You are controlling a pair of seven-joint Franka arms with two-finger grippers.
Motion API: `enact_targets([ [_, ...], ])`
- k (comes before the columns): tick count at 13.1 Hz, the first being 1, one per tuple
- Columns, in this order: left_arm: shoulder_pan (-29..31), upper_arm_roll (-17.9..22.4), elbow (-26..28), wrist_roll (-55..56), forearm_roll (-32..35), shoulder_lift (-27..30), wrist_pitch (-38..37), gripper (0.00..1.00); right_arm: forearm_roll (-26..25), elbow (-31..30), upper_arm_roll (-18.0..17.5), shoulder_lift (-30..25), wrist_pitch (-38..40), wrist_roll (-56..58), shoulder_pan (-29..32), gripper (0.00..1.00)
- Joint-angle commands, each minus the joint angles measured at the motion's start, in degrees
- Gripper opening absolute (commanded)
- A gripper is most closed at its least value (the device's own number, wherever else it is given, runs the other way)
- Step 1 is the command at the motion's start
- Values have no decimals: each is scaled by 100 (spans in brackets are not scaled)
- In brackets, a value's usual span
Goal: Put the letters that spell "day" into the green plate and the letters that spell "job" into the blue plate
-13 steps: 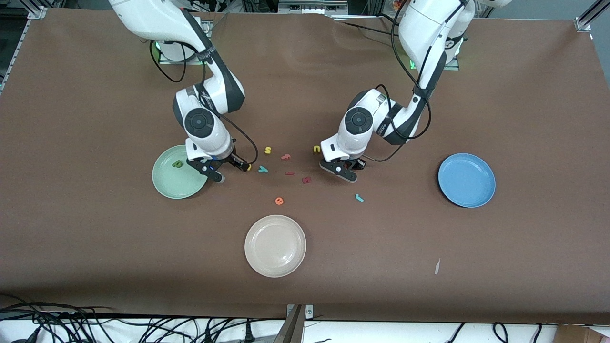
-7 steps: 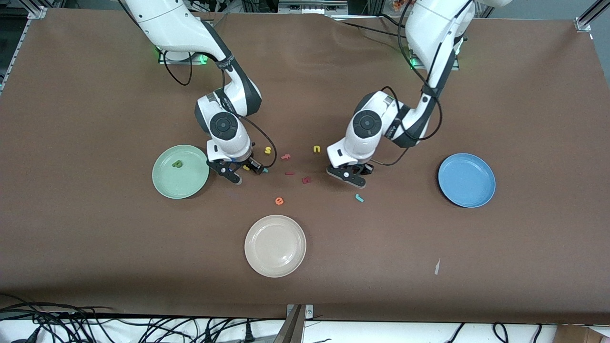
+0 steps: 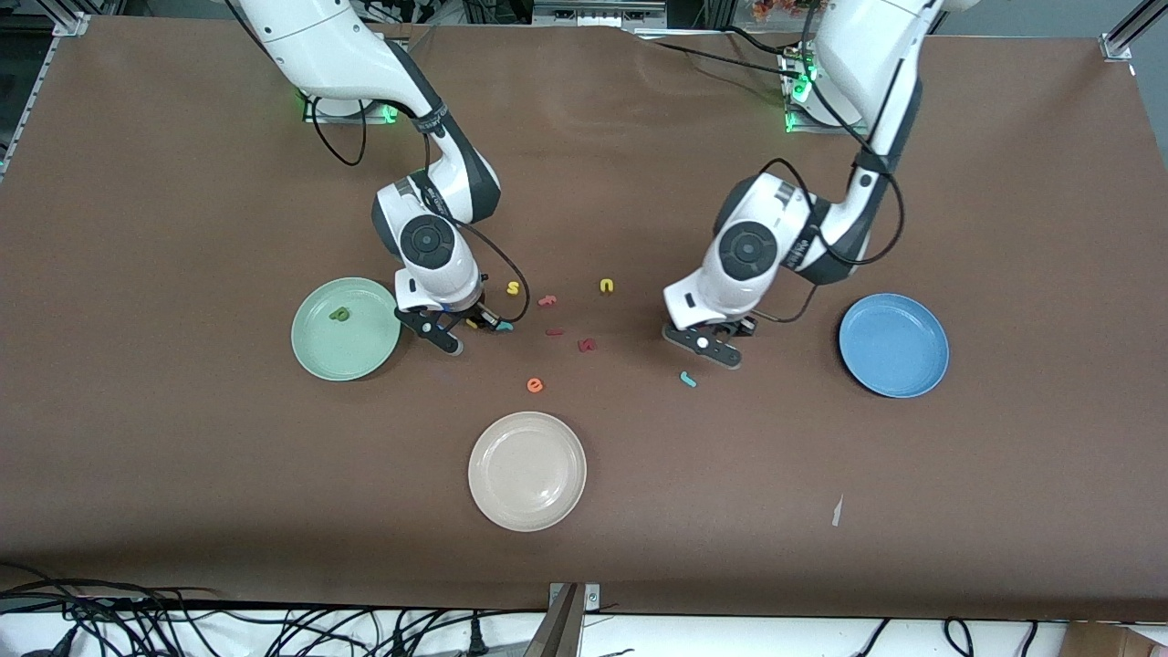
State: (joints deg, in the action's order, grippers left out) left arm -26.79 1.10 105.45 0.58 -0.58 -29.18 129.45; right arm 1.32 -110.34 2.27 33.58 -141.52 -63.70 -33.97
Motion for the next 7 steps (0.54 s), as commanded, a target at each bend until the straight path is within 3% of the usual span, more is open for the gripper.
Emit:
enact_targets([
  [1, 717, -48, 151, -610, 155, 527, -445, 0, -62, 47, 159, -174, 263, 435, 4, 9],
  [4, 1543, -57, 204, -1355, 155, 589, -684, 0, -53, 39, 685, -571, 1080, 1646, 13, 9],
  [7, 2046, -57, 633, -1991, 155, 589, -676, 0, -18, -102, 1152, -668, 1170, 2614, 31, 9],
])
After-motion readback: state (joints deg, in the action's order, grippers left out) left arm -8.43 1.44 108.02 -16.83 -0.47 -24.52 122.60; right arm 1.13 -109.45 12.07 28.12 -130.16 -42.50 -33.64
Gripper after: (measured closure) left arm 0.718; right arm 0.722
